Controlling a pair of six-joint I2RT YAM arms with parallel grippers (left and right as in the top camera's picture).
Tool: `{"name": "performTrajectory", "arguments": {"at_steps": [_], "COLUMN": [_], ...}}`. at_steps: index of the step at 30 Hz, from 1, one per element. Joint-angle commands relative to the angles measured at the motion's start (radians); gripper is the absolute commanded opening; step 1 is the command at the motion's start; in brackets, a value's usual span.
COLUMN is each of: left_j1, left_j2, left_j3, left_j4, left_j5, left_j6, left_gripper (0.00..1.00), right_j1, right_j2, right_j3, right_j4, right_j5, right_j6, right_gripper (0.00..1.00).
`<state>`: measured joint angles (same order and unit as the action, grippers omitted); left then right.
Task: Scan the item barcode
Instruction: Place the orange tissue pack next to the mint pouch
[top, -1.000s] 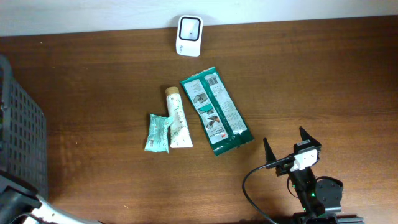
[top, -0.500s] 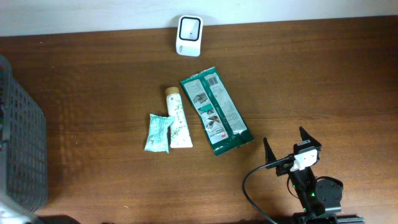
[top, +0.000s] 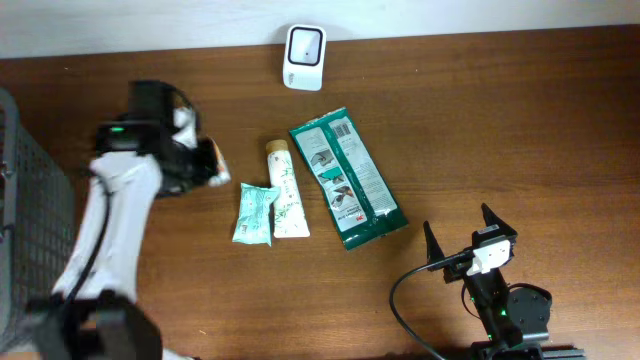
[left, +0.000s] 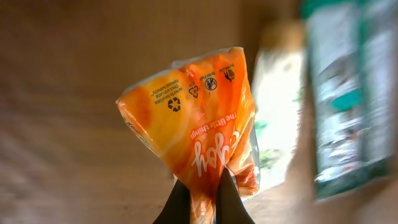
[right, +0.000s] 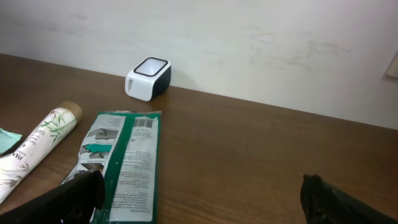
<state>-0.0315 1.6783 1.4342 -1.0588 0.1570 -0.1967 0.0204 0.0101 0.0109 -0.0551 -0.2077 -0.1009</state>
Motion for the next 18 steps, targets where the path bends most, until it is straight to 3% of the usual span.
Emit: {"name": "performTrajectory", "arguments": {"at_steps": [1, 4, 10, 18], "left_j1": [-0.076, -0.098, -0.127, -0.162], "left_j2": [0.105, 0.175, 0.232, 0.233], "left_j3": [-0.071, -0.114, -0.196, -0.212], "left_j4": [0.008, 0.063, 0.215, 0.247], "left_j5": [-0.122, -0.245, -0.244, 0.064], "left_j6": [0.039, 0.044, 0.233, 0.281], "left_gripper": [0.00, 0.00, 0.00, 0.00], "right_j1": [0.007, 0.007, 0.007, 0.007], "right_j2": [-0.006, -0.006, -0.006, -0.006], "right_j3": [-0.005, -0.005, -0.005, -0.005], "right_j4": [-0.005, -0.005, -0.005, -0.005], "right_j5": [-0.009, -0.008, -0.009, -0.009], "right_j6": [0.007, 0.008, 0.008, 0.007], "right_gripper": [0.98, 0.98, 0.99, 0.98]}}
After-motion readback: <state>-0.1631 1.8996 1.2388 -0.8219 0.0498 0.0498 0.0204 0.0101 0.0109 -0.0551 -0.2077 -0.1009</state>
